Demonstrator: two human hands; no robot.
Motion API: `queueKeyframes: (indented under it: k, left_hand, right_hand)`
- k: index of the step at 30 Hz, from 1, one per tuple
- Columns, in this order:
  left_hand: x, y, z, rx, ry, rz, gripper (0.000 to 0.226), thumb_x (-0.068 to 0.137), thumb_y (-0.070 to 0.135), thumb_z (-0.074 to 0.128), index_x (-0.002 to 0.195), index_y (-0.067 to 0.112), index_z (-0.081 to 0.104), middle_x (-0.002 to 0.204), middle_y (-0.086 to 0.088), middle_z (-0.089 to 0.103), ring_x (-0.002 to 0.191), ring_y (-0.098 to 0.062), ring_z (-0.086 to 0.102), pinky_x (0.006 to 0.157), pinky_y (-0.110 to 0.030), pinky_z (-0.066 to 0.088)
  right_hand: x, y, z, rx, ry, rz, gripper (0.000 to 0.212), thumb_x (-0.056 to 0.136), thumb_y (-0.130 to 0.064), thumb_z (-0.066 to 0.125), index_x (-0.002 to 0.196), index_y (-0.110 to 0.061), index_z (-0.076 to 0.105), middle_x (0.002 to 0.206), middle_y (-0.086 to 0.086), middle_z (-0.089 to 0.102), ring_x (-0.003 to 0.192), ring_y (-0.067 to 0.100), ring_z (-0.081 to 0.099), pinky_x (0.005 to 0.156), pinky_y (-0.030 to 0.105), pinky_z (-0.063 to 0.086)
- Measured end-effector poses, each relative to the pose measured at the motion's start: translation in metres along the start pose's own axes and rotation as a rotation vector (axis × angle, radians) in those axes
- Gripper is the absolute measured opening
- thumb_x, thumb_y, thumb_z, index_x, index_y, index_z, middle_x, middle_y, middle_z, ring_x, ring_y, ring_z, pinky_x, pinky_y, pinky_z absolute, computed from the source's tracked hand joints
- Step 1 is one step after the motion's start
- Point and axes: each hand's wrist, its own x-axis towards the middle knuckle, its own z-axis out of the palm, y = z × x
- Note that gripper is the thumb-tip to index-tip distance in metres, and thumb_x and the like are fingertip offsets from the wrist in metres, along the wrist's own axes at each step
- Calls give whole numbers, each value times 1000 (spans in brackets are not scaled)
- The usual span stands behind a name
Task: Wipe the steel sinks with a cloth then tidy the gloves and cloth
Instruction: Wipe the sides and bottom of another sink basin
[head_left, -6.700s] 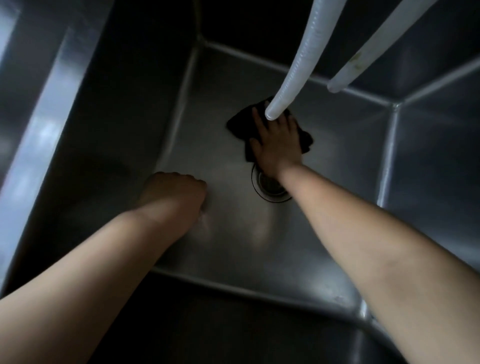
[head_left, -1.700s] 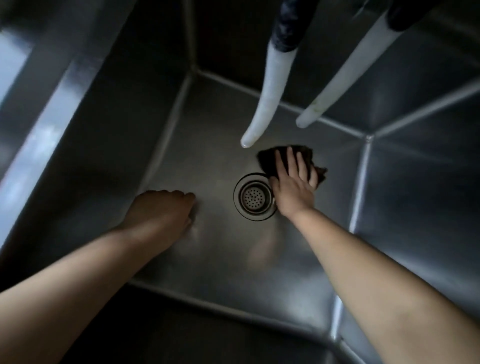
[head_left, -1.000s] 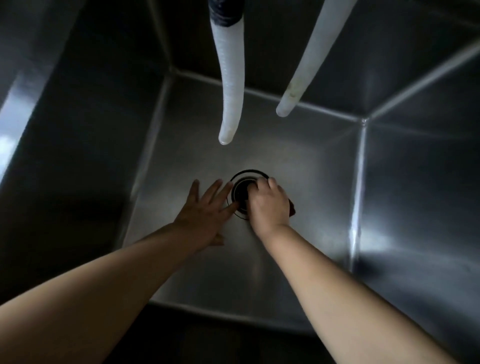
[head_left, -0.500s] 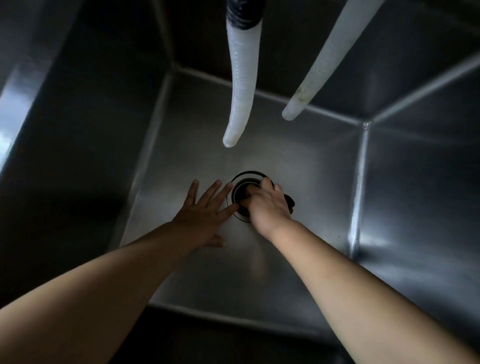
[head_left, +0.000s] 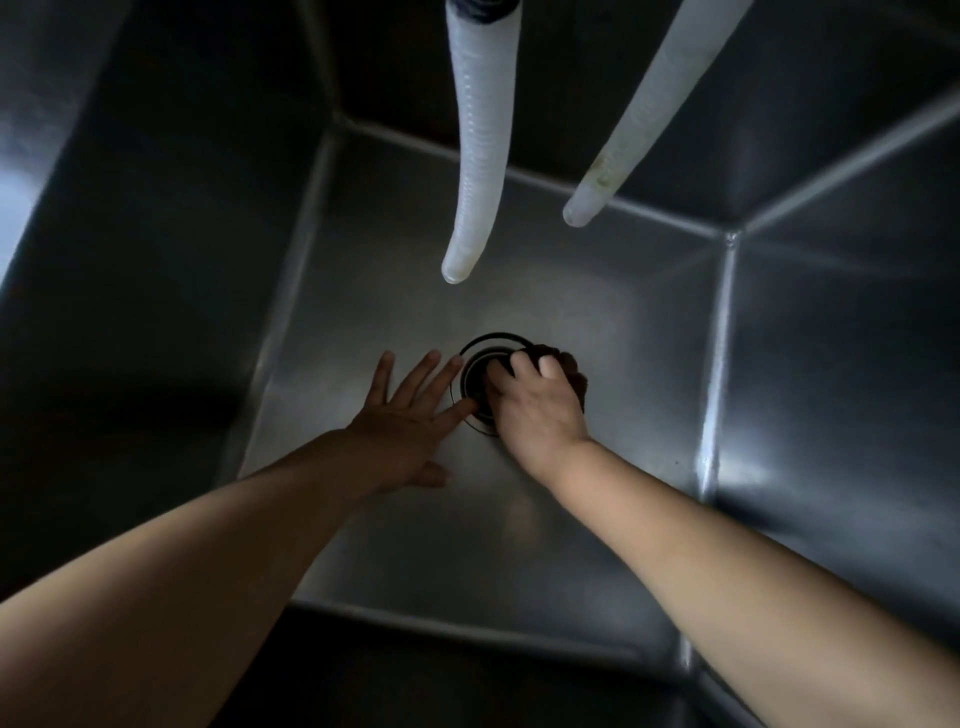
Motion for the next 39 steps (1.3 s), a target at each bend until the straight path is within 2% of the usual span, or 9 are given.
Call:
queueKeyframes:
  k: [11,16,21,25,28,30,32,35,39]
  left_hand:
    - [2,0,1,-8,-37,-2,96,83,63,49,145,35,-18,124,1,-59,107,-17,-61,92,-51,-38]
    - [2,-1,2,-12,-30,-1,98,82,63,50,144,36,-21,112,6,-68,103,-14,-64,86,-47,-43]
    - [2,-1,0,-6,-24,8,99,83,63,48,137,37,-31,114,4,-67,104,-15,-64,84,-48,-45]
    - [4,-2,4,-5,-8,12,100,83,63,48,127,39,-39,114,3,-68,104,-16,-65,81,-47,-47]
    - [3,-2,6,7,12,20,101,82,65,47,128,39,-39,116,2,-68,106,-16,-64,82,-47,-47]
    - [3,-3,7,5,33,30,102,81,67,46,129,38,-39,118,2,-67,108,-17,-63,83,-47,-47]
    - [4,-5,9,15,49,30,104,80,68,46,126,39,-43,120,2,-66,109,-17,-63,83,-48,-47]
    - [6,-5,12,24,63,31,108,80,69,46,120,40,-50,122,1,-65,112,-18,-61,84,-48,-46]
    - [5,-5,11,15,83,38,108,80,69,46,123,40,-49,125,0,-63,114,-18,-60,85,-47,-46]
  right_hand:
    - [11,-10,-8,-40,-186,100,32,94,-22,43,121,-17,60,132,7,46,125,30,32,100,38,31]
    - [11,-4,-3,189,-146,128,33,93,-18,42,117,-13,63,130,6,51,121,29,34,97,36,29]
    - [-3,1,6,493,74,218,30,89,-7,47,113,-14,65,116,5,58,109,26,38,88,35,31]
    - [-21,-1,14,793,460,397,29,82,8,54,102,-7,70,99,11,63,94,35,50,79,45,44]
    - [-27,11,13,814,734,526,29,83,6,53,101,-8,70,96,13,62,88,35,51,78,40,43]
    - [-19,32,10,744,785,584,30,87,-4,48,107,-11,69,104,14,62,89,36,50,81,39,41]
    - [-6,59,11,595,566,622,36,92,-22,46,124,-21,61,131,11,54,105,37,45,90,41,36]
    - [6,89,29,383,116,574,54,96,-46,30,147,-37,17,159,-1,6,141,28,9,109,49,16]
    - [-4,85,44,373,117,503,58,95,-43,24,150,-32,10,159,1,2,145,26,-4,114,49,3]
